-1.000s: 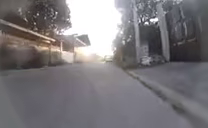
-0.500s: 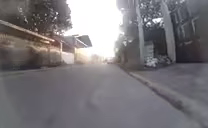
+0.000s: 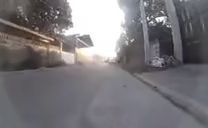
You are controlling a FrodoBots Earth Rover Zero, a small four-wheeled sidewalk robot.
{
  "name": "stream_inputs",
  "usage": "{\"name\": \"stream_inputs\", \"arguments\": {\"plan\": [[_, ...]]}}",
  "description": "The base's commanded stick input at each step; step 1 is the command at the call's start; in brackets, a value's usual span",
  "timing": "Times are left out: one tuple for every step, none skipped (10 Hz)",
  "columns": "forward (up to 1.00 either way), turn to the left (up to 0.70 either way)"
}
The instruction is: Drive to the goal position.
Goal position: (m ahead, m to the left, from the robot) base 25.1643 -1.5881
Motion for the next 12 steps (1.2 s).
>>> {"name": "stream_inputs", "arguments": {"plan": [[1.00,0.01],[1.00,0.01],[1.00,0.01],[1.00,0.01],[1.00,0.01],[1.00,0.01],[1.00,-0.23],[1.00,-0.17],[1.00,0.01],[1.00,0.01],[1.00,0.01],[1.00,0.01]]}}
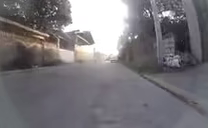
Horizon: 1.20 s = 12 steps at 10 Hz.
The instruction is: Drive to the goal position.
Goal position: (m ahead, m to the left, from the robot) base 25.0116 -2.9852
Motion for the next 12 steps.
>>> {"name": "stream_inputs", "arguments": {"plan": [[1.00,0.01],[1.00,0.21],[1.00,0.41],[1.00,0.23],[1.00,0.01],[1.00,0.01],[1.00,0.01],[1.00,0.01],[1.00,0.01],[1.00,0.01],[1.00,0.01],[1.00,0.01]]}}
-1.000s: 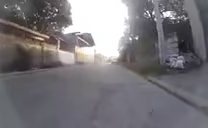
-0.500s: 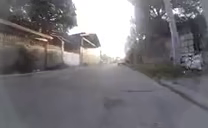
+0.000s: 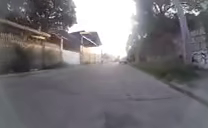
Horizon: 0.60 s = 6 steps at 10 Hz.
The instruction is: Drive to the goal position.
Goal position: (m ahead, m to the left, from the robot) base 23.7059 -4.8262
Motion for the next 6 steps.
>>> {"name": "stream_inputs", "arguments": {"plan": [[1.00,0.01],[1.00,0.01],[1.00,0.01],[1.00,0.01],[1.00,0.01],[1.00,0.01]]}}
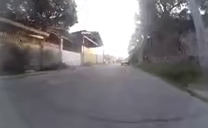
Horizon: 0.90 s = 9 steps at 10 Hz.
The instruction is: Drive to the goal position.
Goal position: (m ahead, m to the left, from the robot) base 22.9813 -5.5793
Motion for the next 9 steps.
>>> {"name": "stream_inputs", "arguments": {"plan": [[1.00,0.01],[1.00,0.01],[1.00,0.01],[1.00,0.01],[1.00,0.01],[1.00,0.01],[1.00,-0.05],[1.00,-0.39],[1.00,-0.39]]}}
